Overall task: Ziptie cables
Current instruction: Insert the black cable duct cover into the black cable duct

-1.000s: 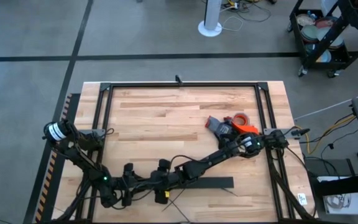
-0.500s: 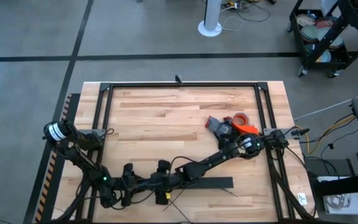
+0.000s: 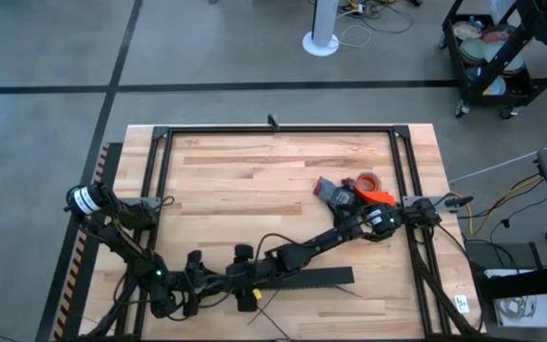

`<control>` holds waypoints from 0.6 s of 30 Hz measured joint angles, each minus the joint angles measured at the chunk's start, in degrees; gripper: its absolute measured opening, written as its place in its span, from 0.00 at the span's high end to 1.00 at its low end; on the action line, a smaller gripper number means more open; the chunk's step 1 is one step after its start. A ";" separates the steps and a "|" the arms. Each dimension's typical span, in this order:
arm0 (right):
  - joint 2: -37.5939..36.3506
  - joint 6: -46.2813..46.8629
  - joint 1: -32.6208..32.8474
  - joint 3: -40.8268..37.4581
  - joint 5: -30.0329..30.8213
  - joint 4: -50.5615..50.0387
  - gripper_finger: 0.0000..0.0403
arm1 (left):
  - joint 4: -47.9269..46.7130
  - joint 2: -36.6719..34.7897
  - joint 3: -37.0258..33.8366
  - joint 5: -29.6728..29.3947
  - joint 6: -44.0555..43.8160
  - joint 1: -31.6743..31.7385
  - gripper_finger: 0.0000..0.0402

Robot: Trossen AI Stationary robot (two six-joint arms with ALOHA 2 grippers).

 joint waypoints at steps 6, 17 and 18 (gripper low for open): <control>0.00 0.60 0.07 0.09 -1.50 -0.61 0.45 | -0.03 -1.18 -0.48 -0.02 -0.31 0.07 0.44; 0.13 0.59 0.09 0.63 -4.97 0.35 0.44 | -0.05 -1.27 -0.64 0.29 -0.89 0.09 0.45; 0.13 0.57 0.09 0.79 -5.17 -0.27 0.44 | -0.05 -1.27 -0.64 0.49 -0.95 0.07 0.45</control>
